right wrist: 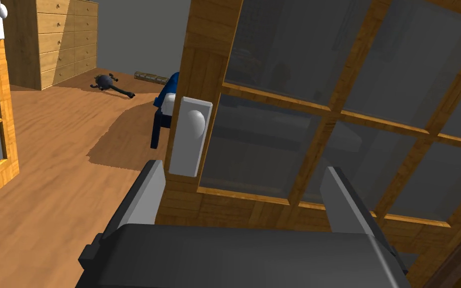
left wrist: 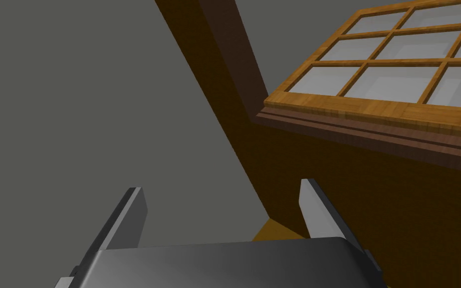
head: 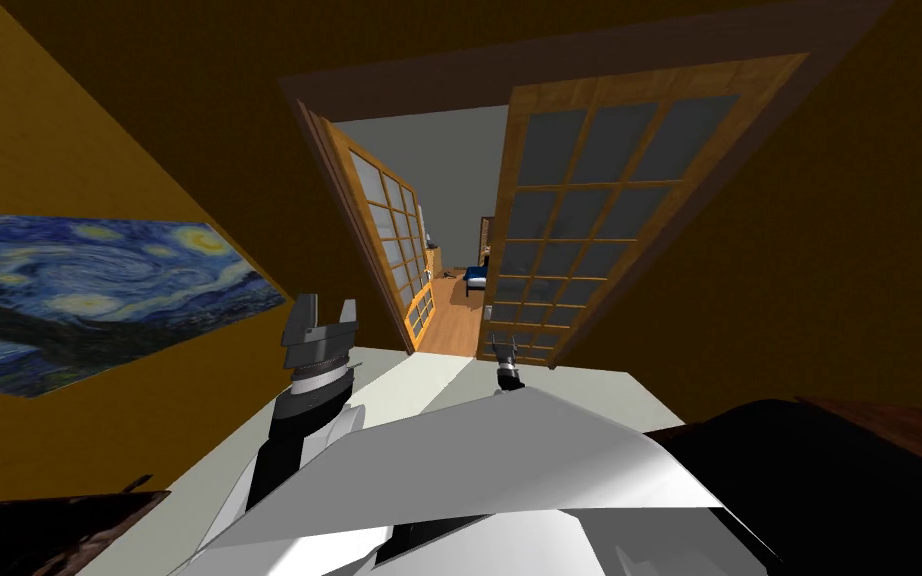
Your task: Push the door open
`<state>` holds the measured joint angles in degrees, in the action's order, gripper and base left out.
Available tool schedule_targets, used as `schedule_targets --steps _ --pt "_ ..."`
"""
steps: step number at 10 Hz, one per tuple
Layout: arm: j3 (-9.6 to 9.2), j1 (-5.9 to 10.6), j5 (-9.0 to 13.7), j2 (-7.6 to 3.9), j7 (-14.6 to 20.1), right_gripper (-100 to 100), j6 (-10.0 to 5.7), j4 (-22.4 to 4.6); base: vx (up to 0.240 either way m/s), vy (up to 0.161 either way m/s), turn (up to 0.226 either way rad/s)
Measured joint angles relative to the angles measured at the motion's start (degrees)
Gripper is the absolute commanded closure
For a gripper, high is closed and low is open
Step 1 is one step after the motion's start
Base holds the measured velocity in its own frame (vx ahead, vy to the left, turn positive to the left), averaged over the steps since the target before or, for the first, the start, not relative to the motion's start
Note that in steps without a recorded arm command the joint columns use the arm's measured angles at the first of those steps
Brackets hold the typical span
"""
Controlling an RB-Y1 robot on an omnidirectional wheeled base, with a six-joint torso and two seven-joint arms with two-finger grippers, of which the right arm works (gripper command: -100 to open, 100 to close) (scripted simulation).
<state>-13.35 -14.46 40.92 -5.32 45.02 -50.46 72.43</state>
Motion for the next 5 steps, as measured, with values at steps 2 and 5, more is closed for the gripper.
schedule_targets --steps 2,5 --pt "-0.47 0.39 1.4 0.09 1.4 -100 -0.7 -1.8 0.073 -0.067 0.146" --pt "-1.25 1.95 3.8 0.39 4.2 -100 -2.14 -6.2 0.092 -0.075 0.178"
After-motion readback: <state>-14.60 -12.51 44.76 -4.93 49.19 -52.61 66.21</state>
